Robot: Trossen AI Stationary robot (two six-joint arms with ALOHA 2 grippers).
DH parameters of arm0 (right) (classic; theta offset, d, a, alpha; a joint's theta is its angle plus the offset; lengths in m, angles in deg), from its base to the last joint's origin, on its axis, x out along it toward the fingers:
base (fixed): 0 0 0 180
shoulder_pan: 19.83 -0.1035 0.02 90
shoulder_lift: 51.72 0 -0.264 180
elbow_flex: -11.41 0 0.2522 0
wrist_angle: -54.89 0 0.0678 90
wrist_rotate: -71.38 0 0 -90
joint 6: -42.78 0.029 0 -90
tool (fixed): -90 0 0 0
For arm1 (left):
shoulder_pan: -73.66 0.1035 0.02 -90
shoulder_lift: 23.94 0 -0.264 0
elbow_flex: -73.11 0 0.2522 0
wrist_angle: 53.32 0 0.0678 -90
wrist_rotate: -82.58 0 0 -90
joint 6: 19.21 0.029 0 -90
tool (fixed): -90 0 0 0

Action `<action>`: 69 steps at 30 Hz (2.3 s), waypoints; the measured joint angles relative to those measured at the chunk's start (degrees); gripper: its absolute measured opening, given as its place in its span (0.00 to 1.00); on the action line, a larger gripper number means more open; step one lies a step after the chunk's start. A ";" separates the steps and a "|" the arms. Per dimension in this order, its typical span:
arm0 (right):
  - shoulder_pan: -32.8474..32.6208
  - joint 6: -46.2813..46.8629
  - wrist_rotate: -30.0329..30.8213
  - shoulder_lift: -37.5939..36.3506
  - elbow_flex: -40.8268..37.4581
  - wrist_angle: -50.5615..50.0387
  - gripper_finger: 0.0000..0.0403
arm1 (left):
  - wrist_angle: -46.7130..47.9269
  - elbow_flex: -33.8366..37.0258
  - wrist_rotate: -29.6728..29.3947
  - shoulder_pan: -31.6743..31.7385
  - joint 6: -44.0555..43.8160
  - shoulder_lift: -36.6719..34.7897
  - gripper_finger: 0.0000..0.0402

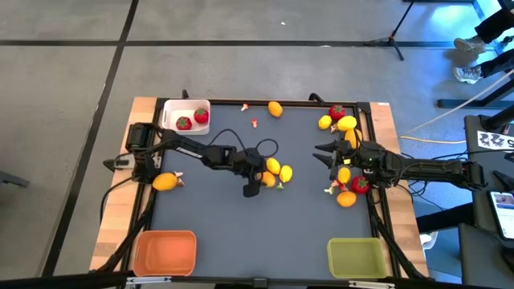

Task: Sort produce into baskets
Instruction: Put the yellow lemon into the orange bin

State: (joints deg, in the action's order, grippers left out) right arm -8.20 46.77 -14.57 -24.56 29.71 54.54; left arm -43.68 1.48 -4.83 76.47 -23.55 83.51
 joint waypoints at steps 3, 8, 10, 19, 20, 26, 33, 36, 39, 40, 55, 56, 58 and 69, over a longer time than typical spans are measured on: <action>0.00 -0.01 0.00 0.00 0.00 0.00 0.38 | 0.02 0.00 -0.04 0.00 -1.10 -0.06 0.59; 0.00 -0.02 0.02 0.00 0.00 0.00 0.38 | 0.17 0.09 0.05 0.26 -2.77 -0.15 0.49; 0.00 -0.02 0.02 0.00 0.00 -0.02 0.38 | 0.20 0.09 0.03 0.28 -2.93 -0.15 0.47; 0.00 -0.04 0.02 0.00 0.00 -0.13 0.38 | 1.01 0.23 -0.24 0.29 -6.61 -1.01 0.46; 0.00 -0.02 0.02 0.00 0.00 -0.15 0.38 | 1.29 0.28 -0.44 0.31 -7.17 -1.13 0.46; -0.01 -0.03 0.04 0.00 0.02 -0.44 0.38 | 6.00 -0.28 -0.48 0.11 -11.56 -4.17 0.46; 0.00 -0.03 0.03 -0.02 0.02 -0.44 0.38 | 12.05 -0.37 -0.43 -1.57 -13.98 -10.43 0.46; -0.04 -0.02 0.04 0.00 0.04 -0.51 0.38 | 15.05 -0.37 -0.39 -2.66 -16.27 -13.79 0.46; -0.03 -0.01 0.04 0.00 0.04 -0.46 0.38 | 18.65 -0.37 -0.37 -4.34 -19.09 -17.41 0.46; -0.02 -0.02 0.02 -0.01 0.04 -0.45 0.38 | 20.26 -0.39 -0.30 -5.09 -20.19 -18.47 0.46; 0.00 0.12 0.02 -0.01 0.04 -0.83 0.38 | 33.95 -0.44 0.33 -20.55 -48.05 -29.47 0.46; 0.00 0.13 0.02 -0.01 0.04 -0.83 0.38 | 34.16 -0.44 0.98 -21.79 -50.65 -29.48 0.46; 0.00 0.16 0.00 0.00 0.04 -0.80 0.38 | 34.94 -0.44 2.14 -24.31 -55.89 -29.46 0.46; 0.00 0.21 0.00 -0.01 0.04 0.66 0.38 | 35.26 -0.44 6.28 -38.21 -86.22 -29.46 0.46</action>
State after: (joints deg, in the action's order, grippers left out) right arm -8.20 46.97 -14.57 -24.57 29.75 55.20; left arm -8.42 1.04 1.45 38.26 -109.77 54.06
